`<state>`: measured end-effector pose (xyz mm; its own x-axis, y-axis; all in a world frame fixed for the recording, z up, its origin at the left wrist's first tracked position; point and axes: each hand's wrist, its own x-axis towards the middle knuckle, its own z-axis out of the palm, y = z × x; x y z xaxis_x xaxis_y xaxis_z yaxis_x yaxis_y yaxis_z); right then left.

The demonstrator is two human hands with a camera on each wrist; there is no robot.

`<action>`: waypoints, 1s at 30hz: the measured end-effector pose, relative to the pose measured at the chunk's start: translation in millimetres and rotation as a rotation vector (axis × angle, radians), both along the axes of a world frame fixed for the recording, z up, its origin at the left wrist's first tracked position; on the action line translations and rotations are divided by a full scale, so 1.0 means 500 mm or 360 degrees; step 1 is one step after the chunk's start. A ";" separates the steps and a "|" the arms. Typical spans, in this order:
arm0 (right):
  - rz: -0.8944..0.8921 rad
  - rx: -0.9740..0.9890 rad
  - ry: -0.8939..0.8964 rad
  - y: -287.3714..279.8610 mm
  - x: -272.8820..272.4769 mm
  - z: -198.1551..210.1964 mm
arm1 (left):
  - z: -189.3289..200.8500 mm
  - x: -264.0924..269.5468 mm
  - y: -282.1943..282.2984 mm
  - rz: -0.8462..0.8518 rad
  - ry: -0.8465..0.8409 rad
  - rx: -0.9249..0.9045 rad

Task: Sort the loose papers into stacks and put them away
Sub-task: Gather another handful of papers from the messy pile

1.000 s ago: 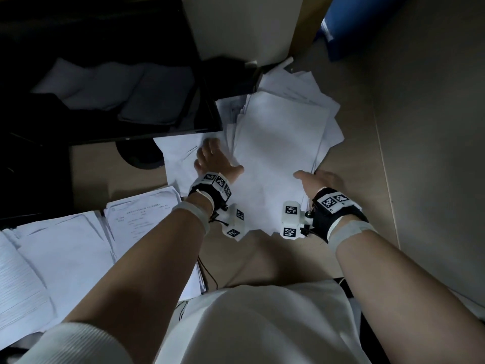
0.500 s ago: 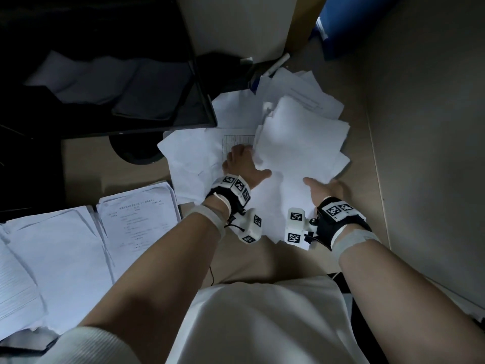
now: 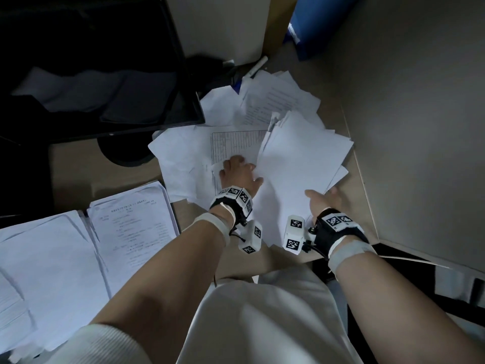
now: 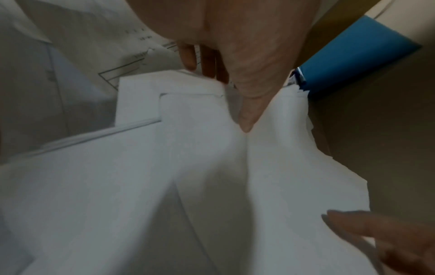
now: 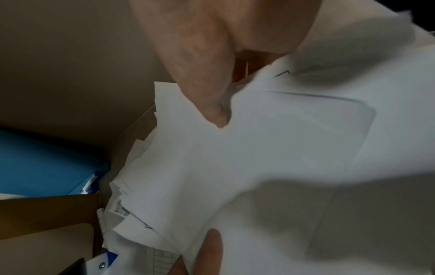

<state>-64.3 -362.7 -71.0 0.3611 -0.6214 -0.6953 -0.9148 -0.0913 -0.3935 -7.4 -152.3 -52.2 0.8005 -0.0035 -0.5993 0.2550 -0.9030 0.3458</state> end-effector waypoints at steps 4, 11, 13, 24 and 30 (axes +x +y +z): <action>0.0201 -0.0037 0.0209 -0.003 -0.032 -0.027 | -0.003 -0.036 -0.019 0.0242 0.0350 -0.0467; 0.0273 -0.0194 -0.0058 0.022 -0.041 0.101 | 0.000 -0.059 0.007 0.0588 0.0475 -0.0696; 0.0323 -0.0252 -0.0227 0.035 -0.020 0.106 | 0.006 -0.077 0.021 0.0624 0.0576 -0.0567; 0.0648 -0.0369 0.0209 0.083 0.005 0.101 | -0.047 -0.203 0.090 0.1083 0.0756 -0.0732; 0.0662 -0.0074 0.0341 0.055 0.038 0.081 | -0.057 -0.208 0.074 0.1286 0.0595 -0.0722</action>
<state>-45.3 -335.0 -30.2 0.4374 -0.4869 -0.7561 -0.8570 -0.4804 -0.1864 -111.2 -115.2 -80.8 0.4238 0.1677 -0.8901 0.8972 -0.2127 0.3871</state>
